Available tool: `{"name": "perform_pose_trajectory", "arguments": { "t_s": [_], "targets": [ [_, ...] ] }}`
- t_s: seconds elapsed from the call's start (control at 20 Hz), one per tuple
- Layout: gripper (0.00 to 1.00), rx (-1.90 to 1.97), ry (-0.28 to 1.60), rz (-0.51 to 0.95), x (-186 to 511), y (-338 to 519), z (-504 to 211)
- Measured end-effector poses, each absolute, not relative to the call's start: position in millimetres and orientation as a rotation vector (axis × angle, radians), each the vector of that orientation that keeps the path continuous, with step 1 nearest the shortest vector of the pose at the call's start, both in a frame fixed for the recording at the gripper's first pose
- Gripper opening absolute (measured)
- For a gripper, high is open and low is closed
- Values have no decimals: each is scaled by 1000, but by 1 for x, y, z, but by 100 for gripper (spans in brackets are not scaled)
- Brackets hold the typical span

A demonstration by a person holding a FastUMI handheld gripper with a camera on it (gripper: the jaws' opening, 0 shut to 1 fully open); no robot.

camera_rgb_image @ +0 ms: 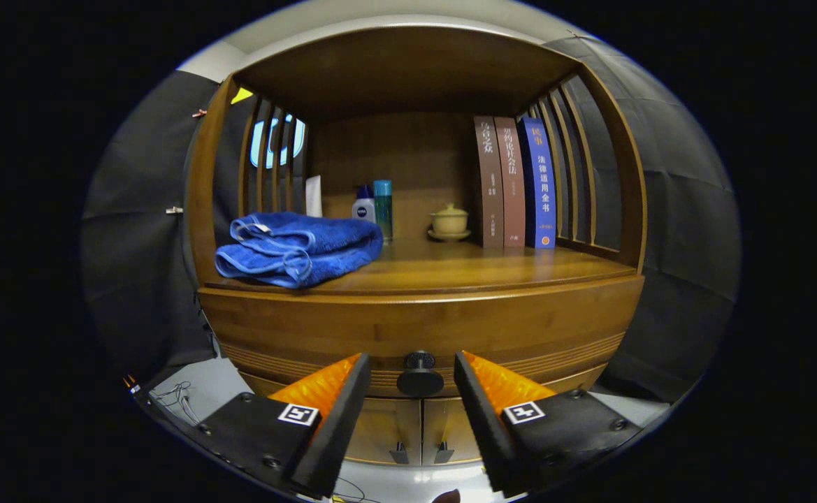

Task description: Pull open the drawer, take out the items inside it, and place them on the countertop above the cabinet.

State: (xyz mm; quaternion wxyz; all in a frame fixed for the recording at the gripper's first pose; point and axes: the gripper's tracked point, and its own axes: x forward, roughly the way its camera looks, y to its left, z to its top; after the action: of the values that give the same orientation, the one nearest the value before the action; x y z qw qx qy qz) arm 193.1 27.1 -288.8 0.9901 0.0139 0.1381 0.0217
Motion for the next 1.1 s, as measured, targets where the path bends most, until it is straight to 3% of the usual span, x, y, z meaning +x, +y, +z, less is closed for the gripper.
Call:
{"name": "perform_pose_trajectory", "arguments": {
  "t_s": [0.15,0.25,0.4,0.45,0.6,0.65,1.1],
  "targets": [
    [62,29,288,9,207,21,-302],
    [55,54,311,1,213,23,-310],
    [56,43,326,-12,216,15,-311],
    [48,36,319,-16,223,20,-323],
    [42,-10,298,6,215,20,-316],
    [34,-10,306,12,212,19,-317],
    [34,47,327,15,133,15,-308]
  ]
}}
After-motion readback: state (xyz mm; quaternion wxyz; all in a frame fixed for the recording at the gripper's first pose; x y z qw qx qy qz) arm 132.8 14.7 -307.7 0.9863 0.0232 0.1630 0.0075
